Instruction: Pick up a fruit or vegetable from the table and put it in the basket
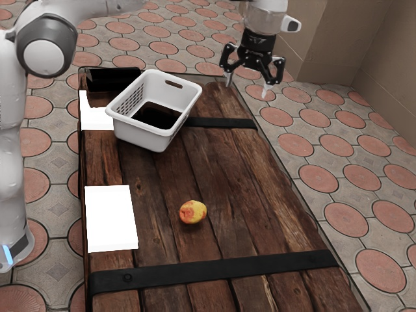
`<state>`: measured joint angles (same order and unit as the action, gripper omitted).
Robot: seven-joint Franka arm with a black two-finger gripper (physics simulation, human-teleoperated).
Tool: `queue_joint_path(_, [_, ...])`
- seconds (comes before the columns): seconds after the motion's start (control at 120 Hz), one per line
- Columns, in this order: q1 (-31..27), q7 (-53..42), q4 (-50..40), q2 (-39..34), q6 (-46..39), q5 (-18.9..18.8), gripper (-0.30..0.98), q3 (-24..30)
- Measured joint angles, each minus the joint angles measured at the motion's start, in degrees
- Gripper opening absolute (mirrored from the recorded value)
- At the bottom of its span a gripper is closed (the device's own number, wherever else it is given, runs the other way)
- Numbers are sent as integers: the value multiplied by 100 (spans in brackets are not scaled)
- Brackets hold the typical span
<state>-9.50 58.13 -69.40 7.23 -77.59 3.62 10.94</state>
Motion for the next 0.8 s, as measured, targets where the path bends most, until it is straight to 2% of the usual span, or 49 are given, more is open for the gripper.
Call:
queue_joint_path(0.133, [-26, 1663, 3, 107, 52, 24, 69, 13])
queue_joint_path(0.233, [77, 2623, 3, -15, 77, 188, 69, 46])
queue_joint_path(0.35, [519, 3085, -62, -30, 103, 658, 69, 42])
queue_joint_path(0.417, [740, 2844, -297, -90, 108, 797, 69, -114])
queue_joint_path(0.525, [802, 2036, -660, -176, -46, 712, 69, -196])
queue_joint_path(0.65, [1008, 1174, -2622, -1182, -867, 690, 69, -178])
queue_joint_path(0.75, [1655, 605, -3996, -1743, -1675, 826, 68, -164])
queue_joint_path(0.8, [1793, 304, -4448, -1833, -2059, 864, 68, -156])
